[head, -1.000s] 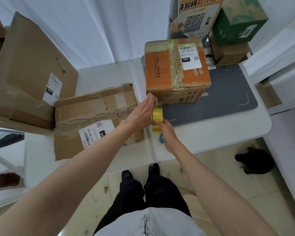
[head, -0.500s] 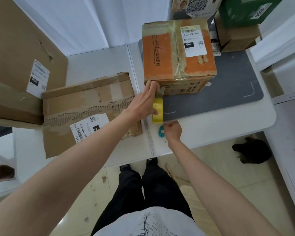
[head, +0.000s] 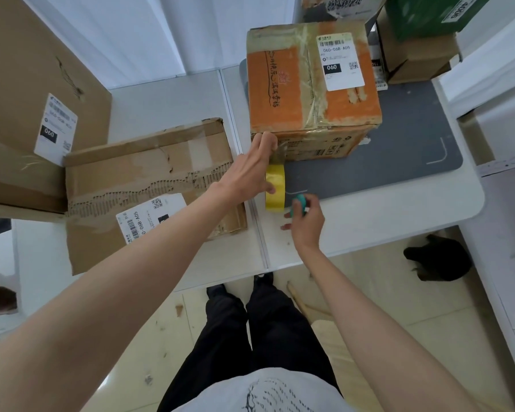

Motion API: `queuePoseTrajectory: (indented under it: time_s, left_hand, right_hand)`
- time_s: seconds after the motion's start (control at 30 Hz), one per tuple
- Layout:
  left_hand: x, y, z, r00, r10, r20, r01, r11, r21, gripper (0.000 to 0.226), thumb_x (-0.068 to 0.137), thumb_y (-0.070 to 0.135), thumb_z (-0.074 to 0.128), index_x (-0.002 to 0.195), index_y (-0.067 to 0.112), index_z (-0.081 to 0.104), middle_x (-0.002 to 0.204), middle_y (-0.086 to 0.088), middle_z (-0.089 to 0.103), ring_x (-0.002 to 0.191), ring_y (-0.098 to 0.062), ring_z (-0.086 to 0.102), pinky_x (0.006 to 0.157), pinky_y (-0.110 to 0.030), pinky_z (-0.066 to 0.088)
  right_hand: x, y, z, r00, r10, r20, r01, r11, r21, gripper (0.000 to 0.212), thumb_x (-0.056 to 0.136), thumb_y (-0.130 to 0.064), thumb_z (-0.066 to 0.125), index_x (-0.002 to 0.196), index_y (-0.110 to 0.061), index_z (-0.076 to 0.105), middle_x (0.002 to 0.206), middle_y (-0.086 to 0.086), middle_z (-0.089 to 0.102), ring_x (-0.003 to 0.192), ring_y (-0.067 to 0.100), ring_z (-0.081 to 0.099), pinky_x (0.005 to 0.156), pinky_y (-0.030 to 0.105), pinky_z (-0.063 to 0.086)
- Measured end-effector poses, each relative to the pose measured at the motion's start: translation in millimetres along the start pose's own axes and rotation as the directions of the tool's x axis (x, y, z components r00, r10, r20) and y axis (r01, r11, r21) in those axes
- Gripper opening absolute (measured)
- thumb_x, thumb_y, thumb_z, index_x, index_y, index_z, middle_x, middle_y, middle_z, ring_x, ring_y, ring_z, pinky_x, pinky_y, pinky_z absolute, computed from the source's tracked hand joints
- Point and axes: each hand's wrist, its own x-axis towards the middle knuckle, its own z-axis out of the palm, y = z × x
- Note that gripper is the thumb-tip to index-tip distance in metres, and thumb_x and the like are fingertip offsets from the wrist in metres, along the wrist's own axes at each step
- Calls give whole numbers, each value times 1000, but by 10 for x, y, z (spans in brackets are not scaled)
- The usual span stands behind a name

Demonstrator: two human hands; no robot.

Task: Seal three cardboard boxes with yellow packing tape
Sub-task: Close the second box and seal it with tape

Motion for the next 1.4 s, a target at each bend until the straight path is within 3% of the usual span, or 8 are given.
queuePoseTrajectory:
  time_s: [0.13,0.3,0.57,0.73,0.9,1.1,1.27,1.4]
  left_hand:
    - [6,5,3,1000,3,-5,-3,1000,-3,82,67,21,94,108,23,24,111,1,34,87,-30,58,66,-41,54]
    - [9,9,3,1000,-7,-9,6,1000,-13,81,66,20,94,108,23,25,110,0,38,88,-29,58,68,-42,55]
    - [17,23,10,1000,-13,-22,13,1000,-19,82,65,17,95,109,22,25,110,0,38,85,-30,58,67,-42,53]
    - [17,24,14,1000,0,-19,-1,1000,-7,81,64,15,95,114,14,31,111,0,36,86,-31,59,66,-42,53]
    - [12,27,27,1000,17,-22,-17,1000,25,82,63,15,95,118,8,34,113,1,33,84,-30,58,60,-30,42]
    - [4,26,16,1000,2,-16,-2,1000,1,82,64,17,95,117,11,32,116,0,34,88,-28,56,63,-33,47]
    - [-18,52,-4,1000,-19,0,19,999,-37,84,65,20,95,109,22,24,114,0,35,88,-28,57,61,-30,45]
    - [-62,53,-9,1000,-23,-10,22,998,-51,81,67,20,94,109,21,25,112,-2,39,89,-30,58,62,-35,52]
  right_hand:
    - [175,-255,-215,980,-184,80,190,979,-79,21,108,-17,40,123,-14,55,100,3,64,81,-4,57,68,9,42]
    - [379,-463,-249,855,-415,310,491,840,-231,27,109,-12,34,132,-8,48,112,6,56,99,11,52,82,6,37]
    - [544,-530,-257,638,-570,518,769,508,-388,11,102,-4,53,113,-3,55,109,13,58,98,23,52,80,36,49]
    - [578,-657,-181,558,-619,552,826,350,-442,25,89,9,63,112,-2,59,105,13,63,100,26,54,80,36,53]
    - [569,-725,-162,541,-620,568,831,293,-472,30,84,11,67,111,-1,61,102,15,63,99,30,55,73,36,53]
    - [702,-604,-311,633,-578,514,759,335,-558,25,90,5,66,113,-1,61,108,16,65,103,30,54,74,42,56]
    - [749,-414,-413,874,-351,335,485,675,-557,25,100,-12,60,123,-2,58,109,22,65,100,35,60,76,40,50]
    - [695,-222,-310,956,-83,281,219,842,-494,28,97,-12,66,122,0,63,117,21,67,108,35,63,85,35,49]
